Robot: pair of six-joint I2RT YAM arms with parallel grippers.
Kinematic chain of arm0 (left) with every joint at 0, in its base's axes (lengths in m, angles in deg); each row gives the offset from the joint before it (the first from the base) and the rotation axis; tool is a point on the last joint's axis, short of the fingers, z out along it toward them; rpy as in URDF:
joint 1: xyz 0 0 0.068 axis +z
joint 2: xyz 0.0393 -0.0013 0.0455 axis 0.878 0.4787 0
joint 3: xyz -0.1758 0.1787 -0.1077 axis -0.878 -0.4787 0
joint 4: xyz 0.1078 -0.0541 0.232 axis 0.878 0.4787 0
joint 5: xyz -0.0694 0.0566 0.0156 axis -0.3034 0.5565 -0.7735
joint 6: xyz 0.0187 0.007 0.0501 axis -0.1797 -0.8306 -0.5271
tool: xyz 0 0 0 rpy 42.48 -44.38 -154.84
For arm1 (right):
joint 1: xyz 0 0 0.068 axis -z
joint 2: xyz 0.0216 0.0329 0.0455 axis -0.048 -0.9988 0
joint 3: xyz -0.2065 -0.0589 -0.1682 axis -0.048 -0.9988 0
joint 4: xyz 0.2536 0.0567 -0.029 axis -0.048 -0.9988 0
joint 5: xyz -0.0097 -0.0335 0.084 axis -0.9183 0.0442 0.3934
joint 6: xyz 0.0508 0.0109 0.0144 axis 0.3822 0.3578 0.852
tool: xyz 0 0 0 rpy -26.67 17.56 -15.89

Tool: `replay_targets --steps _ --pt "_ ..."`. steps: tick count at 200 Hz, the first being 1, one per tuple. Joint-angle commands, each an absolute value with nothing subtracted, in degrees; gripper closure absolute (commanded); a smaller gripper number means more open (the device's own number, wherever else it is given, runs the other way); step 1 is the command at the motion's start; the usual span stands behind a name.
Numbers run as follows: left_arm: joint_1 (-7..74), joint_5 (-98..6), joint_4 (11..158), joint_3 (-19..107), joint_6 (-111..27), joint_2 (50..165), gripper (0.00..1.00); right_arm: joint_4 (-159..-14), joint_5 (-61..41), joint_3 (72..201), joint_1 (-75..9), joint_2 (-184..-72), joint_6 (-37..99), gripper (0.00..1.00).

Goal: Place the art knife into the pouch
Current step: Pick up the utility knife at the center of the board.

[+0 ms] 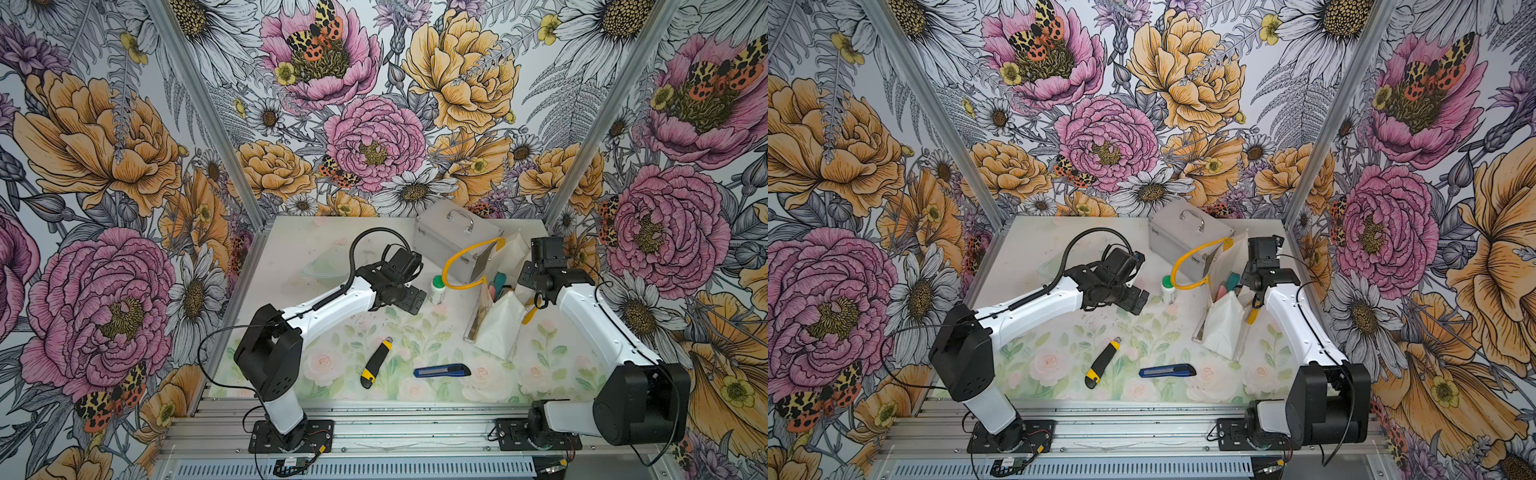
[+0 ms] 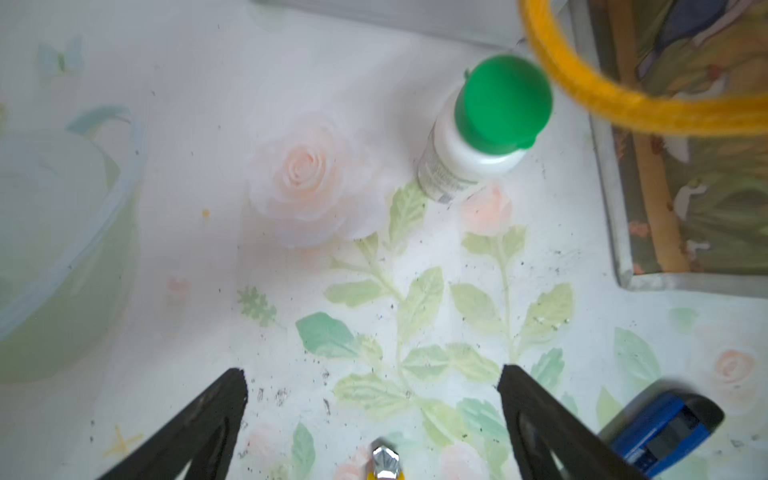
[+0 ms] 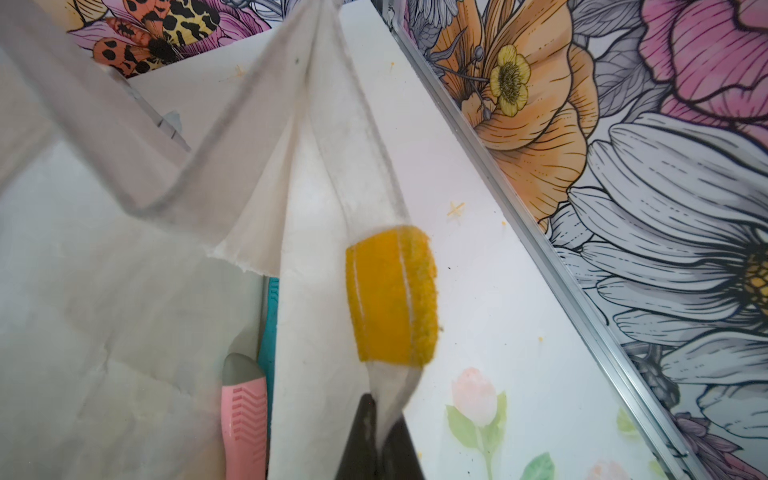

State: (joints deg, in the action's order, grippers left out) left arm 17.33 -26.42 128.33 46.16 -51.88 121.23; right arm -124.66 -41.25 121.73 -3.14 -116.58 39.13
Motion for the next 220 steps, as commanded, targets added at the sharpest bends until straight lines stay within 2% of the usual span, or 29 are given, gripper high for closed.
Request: replay_targets --steps 1,57,110,182,220 --pt "16.64 -26.42 131.00 42.34 -47.35 117.79 0.07 -125.06 -41.31 123.31 -2.70 -117.38 38.41 1.00" --pt "12.37 -27.10 139.26 36.74 -47.17 117.76 0.09 -125.05 -41.13 123.01 -2.74 -117.77 38.47 1.00" --pt "12.12 -29.81 139.46 32.26 -44.90 117.54 0.14 -125.05 -41.23 122.35 -2.74 -117.31 39.01 1.00" --pt "12.09 -32.20 139.26 26.98 -43.00 117.58 0.15 -124.98 -41.23 122.61 -2.75 -117.84 39.10 1.00" --pt "12.07 -33.02 138.64 26.68 -43.38 120.46 0.23 -125.07 -41.40 122.62 -2.74 -117.65 38.86 1.00"
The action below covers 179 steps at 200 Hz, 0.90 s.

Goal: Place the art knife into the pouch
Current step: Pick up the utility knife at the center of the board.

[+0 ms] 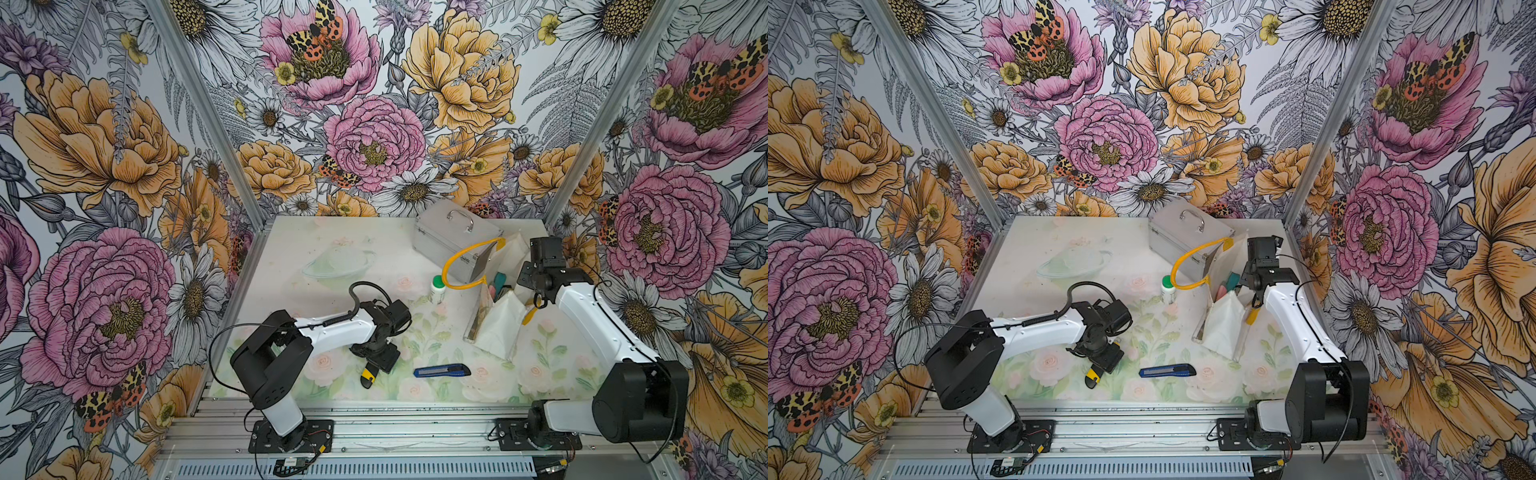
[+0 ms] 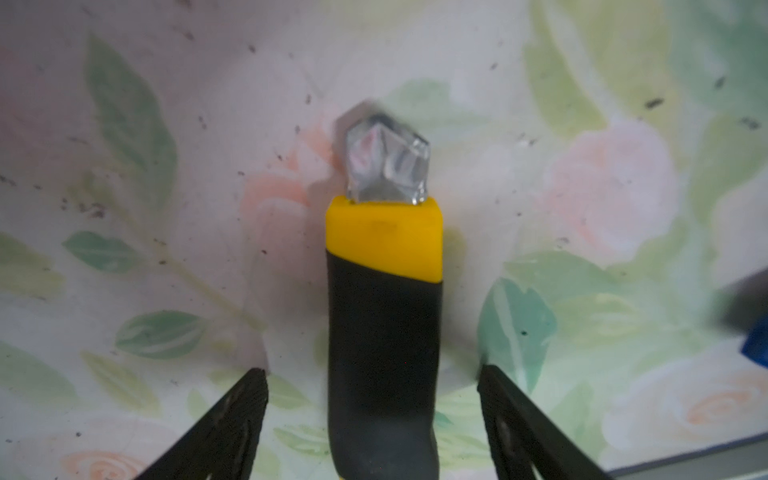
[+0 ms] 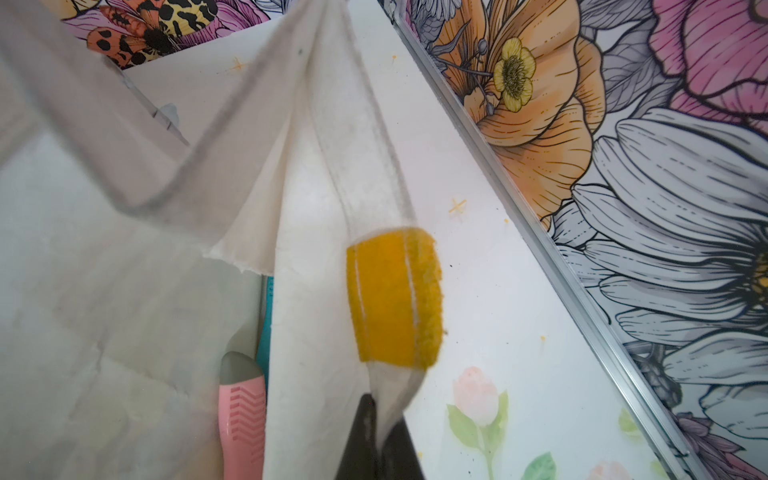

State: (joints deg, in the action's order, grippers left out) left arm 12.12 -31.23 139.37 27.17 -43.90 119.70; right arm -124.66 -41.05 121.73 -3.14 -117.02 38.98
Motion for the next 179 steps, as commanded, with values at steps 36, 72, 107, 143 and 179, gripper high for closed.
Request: replay_targets --steps 36,72,107,143,179 --pt "12.40 -33.92 138.03 26.85 -43.86 122.66 0.43 -125.07 -41.92 122.43 -2.75 -116.94 38.44 1.00" --pt "12.91 -33.66 137.70 27.37 -44.46 122.94 0.61 -125.07 -41.76 122.58 -2.75 -117.17 38.64 1.00" --pt "13.48 -33.12 137.83 28.41 -45.16 123.41 0.68 -125.07 -41.84 122.79 -2.75 -117.22 38.49 1.00" --pt "15.00 -32.58 137.92 29.96 -46.08 122.98 0.74 -125.07 -41.85 122.62 -2.73 -117.24 38.49 1.00" --pt "17.49 -32.69 139.26 33.83 -46.96 120.03 0.75 -124.99 -41.97 122.44 -2.75 -117.39 38.57 1.00"
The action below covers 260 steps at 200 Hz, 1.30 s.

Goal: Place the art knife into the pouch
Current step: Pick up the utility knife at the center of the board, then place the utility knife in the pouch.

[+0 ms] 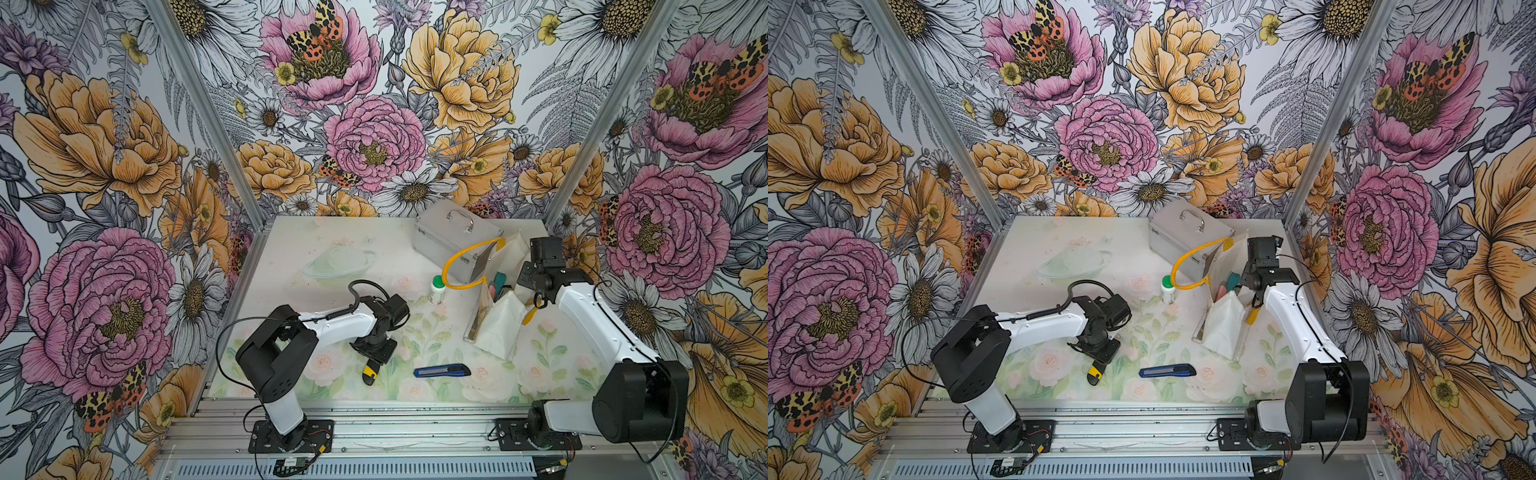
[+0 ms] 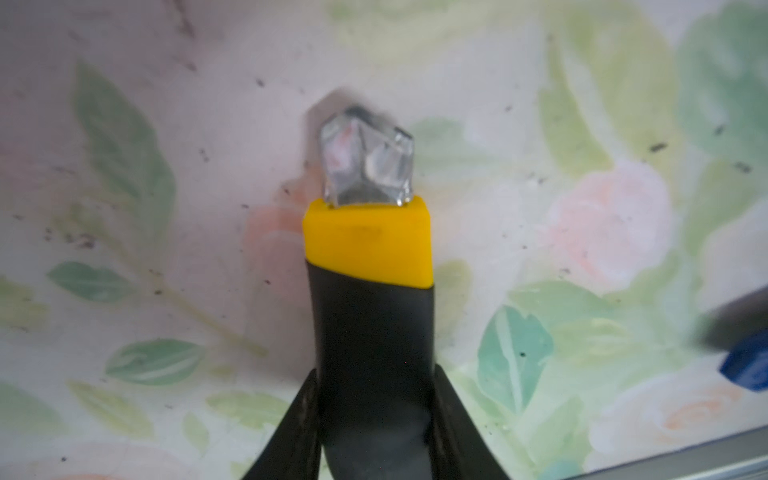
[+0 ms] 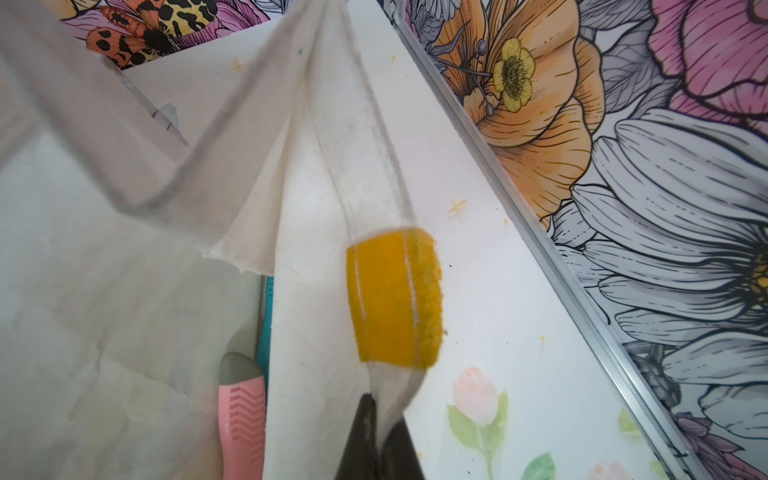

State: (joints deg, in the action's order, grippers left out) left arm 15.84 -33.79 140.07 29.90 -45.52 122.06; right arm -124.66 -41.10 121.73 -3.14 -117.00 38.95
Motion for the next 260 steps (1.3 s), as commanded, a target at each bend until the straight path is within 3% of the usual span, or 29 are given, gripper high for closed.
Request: replay_targets --steps 1,68,159,260 --pt "17.52 -32.64 139.34 34.04 -46.96 119.90 0.75 -125.03 -41.95 122.44 -2.75 -117.38 38.57 1.00" --pt "18.86 -28.59 139.46 53.77 -52.22 120.06 0.75 -124.98 -42.11 121.91 -2.74 -117.30 38.75 1.00" --pt "15.43 -27.45 134.11 86.05 -60.99 138.53 0.77 -124.98 -42.18 121.91 -2.62 -116.50 38.44 1.00" --pt "11.03 -29.96 103.36 83.04 -53.92 136.59 0.77 -124.98 -41.73 122.26 -2.64 -117.11 38.36 1.00"
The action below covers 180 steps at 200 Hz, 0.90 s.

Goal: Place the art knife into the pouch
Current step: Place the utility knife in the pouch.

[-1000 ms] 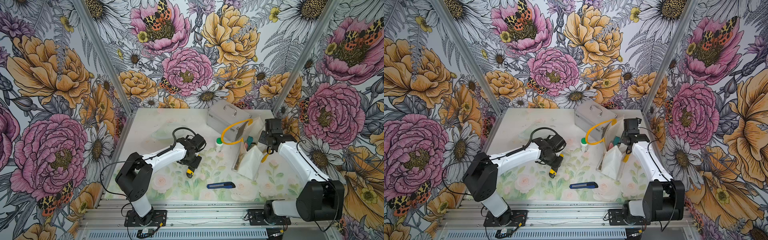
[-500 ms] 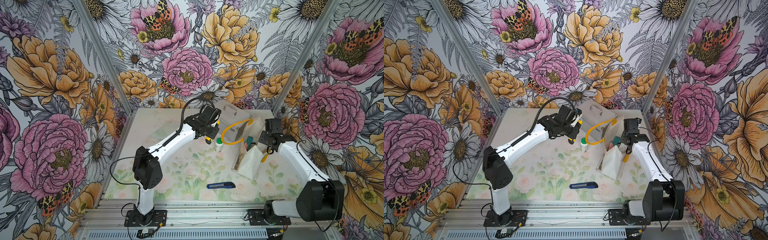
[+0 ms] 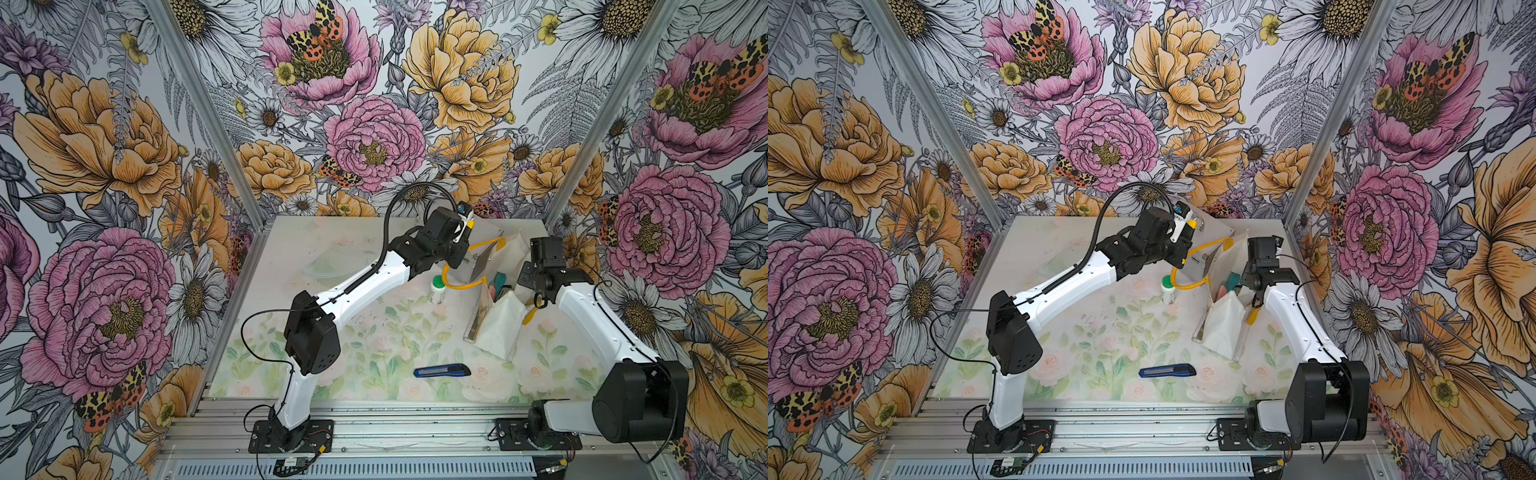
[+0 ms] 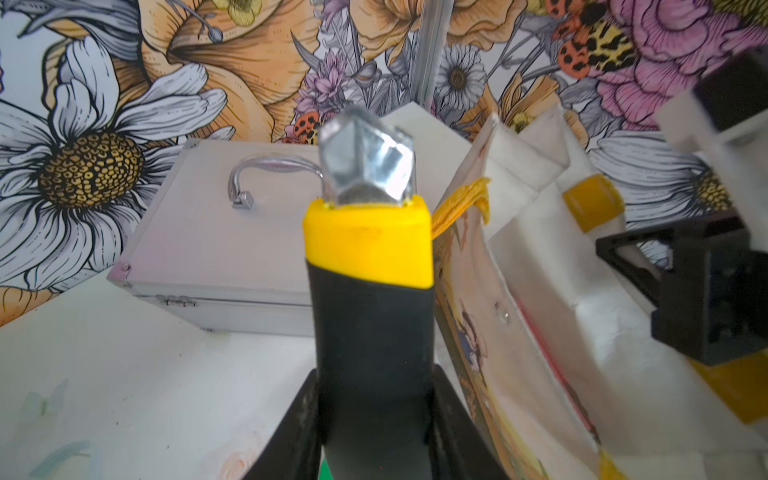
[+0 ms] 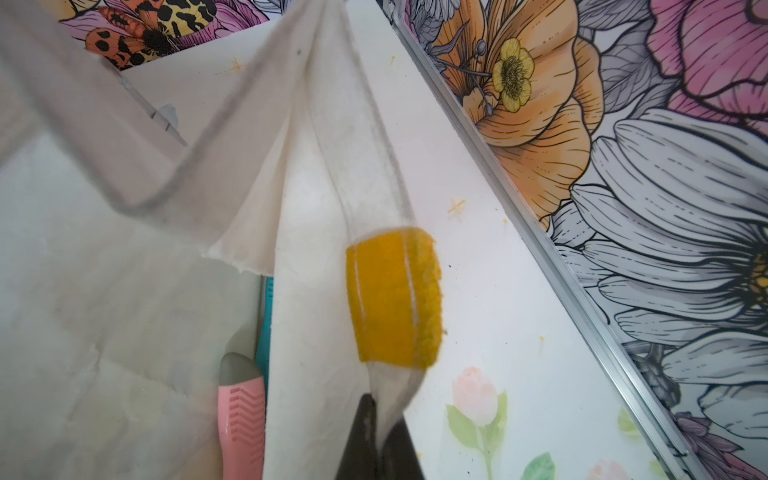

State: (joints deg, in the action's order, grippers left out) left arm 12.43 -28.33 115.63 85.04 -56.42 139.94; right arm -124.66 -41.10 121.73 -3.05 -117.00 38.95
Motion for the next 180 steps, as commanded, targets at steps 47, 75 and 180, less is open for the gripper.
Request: replay_targets --steps 47,75,180 --pt "9.90 -38.58 88.26 76.94 -49.36 135.41 0.69 -125.04 -41.67 122.20 -2.58 -116.85 38.06 1.00" --pt "9.73 -44.52 86.08 78.32 -46.32 136.87 0.70 -124.98 -41.45 122.00 -2.60 -117.02 38.22 1.00" --pt "8.49 -47.33 97.66 88.54 -48.12 144.23 0.24 -124.98 -41.91 121.74 -2.57 -116.58 37.96 1.00"
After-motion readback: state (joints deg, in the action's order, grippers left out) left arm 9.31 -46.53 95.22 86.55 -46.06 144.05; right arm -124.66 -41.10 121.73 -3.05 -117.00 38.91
